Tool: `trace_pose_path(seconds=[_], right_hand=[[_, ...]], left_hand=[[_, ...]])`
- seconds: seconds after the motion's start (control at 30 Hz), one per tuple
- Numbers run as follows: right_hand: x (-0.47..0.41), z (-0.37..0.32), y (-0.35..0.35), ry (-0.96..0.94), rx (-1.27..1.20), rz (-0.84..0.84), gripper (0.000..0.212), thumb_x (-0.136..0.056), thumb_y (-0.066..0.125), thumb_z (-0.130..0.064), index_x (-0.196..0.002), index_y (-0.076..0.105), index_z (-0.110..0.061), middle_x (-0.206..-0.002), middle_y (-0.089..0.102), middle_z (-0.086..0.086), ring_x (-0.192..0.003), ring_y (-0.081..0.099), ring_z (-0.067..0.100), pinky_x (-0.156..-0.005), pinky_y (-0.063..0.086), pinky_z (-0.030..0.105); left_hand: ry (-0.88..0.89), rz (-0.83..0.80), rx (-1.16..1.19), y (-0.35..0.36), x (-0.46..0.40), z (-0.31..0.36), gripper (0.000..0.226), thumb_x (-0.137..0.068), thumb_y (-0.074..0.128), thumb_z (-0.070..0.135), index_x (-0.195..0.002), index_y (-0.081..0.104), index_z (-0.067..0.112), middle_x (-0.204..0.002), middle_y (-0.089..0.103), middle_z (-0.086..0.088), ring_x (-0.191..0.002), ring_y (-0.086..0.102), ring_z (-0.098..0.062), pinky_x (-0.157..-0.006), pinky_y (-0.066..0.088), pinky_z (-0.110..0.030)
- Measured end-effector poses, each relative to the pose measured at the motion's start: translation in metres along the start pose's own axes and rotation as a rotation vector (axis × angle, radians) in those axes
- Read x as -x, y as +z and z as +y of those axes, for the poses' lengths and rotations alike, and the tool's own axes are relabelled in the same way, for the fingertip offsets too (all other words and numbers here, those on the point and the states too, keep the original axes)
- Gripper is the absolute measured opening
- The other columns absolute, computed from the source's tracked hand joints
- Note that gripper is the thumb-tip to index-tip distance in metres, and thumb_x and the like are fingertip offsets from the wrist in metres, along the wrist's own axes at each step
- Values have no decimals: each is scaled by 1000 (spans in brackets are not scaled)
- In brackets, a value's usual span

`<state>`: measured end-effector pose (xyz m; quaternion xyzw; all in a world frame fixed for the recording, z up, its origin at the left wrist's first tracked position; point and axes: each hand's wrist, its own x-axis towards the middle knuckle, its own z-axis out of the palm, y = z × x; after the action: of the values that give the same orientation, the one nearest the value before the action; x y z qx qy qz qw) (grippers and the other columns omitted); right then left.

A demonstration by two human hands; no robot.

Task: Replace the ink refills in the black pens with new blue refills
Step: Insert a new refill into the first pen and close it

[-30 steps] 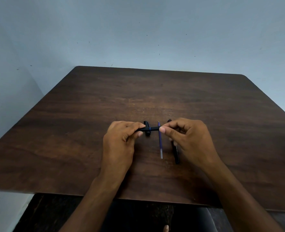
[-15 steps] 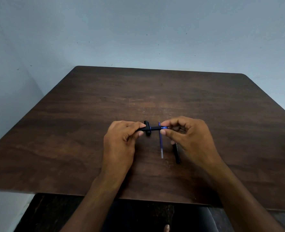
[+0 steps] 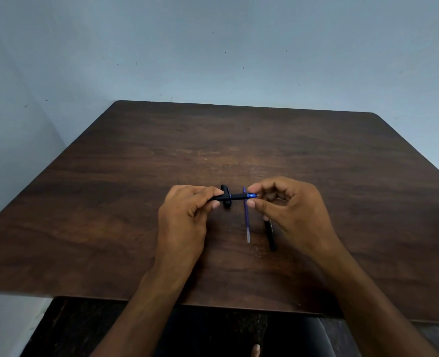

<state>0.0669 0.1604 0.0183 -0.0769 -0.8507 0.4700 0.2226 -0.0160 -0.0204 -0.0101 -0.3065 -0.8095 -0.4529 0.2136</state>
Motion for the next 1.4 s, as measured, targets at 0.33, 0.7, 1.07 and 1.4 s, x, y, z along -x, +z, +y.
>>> trace_pose_path(seconds=[0.33, 0.7, 1.07, 1.4], right_hand=[[-3, -4, 1, -7, 37, 12, 6, -81, 76, -33, -86, 72, -34, -62, 69, -10, -50, 61, -1, -51, 51, 12], [-3, -4, -1, -27, 11, 33, 14, -81, 80, -15, -92, 76, -22, -69, 69, -12, -53, 61, -3, -55, 49, 9], [-8, -7, -1, -23, 21, 19, 8, -80, 80, -24, -85, 77, -28, -65, 72, -20, -48, 63, 2, -54, 52, 12], [-9, -9, -1, 18, -7, 18, 6, -79, 80, -24, -84, 77, -25, -61, 72, -14, -46, 61, 0, -52, 50, 10]], left_hand=[[-6, -15, -28, -1, 0, 1, 26, -81, 79, 2, -103, 79, 15, -97, 68, 16, -95, 61, -11, -88, 37, -2], [-16, -12, 1, 1, 1, 0, 27, -80, 80, 3, -103, 79, 17, -97, 68, 17, -94, 61, -8, -88, 39, -3], [-43, 26, 40, 0, 0, -1, 28, -77, 82, 0, -100, 81, 15, -95, 72, 13, -92, 64, -11, -86, 42, -5], [-56, 21, 47, -1, 1, 0, 26, -78, 81, 0, -101, 81, 13, -95, 75, 7, -93, 66, -15, -87, 46, -10]])
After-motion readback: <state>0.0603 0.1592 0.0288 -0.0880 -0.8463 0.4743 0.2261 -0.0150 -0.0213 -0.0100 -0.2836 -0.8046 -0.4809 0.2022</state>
